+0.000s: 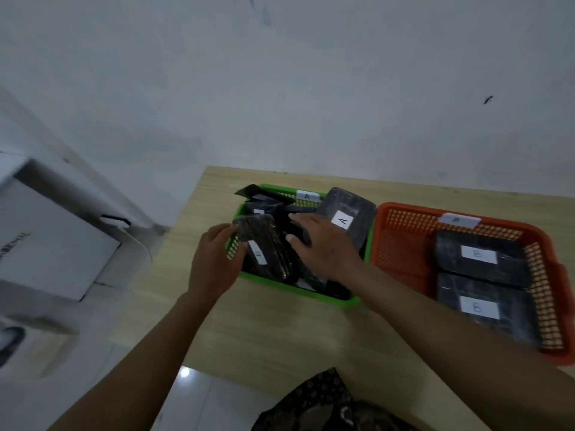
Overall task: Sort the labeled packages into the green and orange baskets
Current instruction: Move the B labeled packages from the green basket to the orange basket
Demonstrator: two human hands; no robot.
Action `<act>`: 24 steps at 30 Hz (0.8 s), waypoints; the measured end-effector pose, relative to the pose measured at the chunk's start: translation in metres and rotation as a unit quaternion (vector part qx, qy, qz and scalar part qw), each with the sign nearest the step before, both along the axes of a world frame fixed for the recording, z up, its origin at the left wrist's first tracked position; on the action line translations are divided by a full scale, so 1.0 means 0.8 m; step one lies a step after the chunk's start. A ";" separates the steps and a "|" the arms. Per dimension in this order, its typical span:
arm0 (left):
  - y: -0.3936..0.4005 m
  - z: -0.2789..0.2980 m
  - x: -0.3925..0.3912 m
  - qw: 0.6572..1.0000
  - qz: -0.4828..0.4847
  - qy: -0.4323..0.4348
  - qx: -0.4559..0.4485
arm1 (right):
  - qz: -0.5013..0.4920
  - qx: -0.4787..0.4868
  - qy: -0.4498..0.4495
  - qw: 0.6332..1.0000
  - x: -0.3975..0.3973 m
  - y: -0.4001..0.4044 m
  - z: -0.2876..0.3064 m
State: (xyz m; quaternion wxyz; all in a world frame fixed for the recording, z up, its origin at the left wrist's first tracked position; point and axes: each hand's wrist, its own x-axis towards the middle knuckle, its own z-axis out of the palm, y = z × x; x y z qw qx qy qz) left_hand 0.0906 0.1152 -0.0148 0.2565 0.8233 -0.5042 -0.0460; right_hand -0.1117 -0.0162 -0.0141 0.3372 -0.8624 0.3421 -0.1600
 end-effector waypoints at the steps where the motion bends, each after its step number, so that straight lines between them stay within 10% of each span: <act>1: 0.000 -0.003 0.012 1.000 -0.001 0.005 0.003 | 0.002 0.012 0.009 1.000 0.017 -0.001 0.000; 16: -0.041 -0.043 0.085 0.987 -0.038 0.146 -0.050 | -0.137 0.105 -0.073 0.982 0.112 -0.024 -0.003; 24: -0.067 -0.001 0.058 0.900 -0.013 0.414 -0.133 | -0.289 0.395 -0.435 0.755 0.071 -0.037 0.022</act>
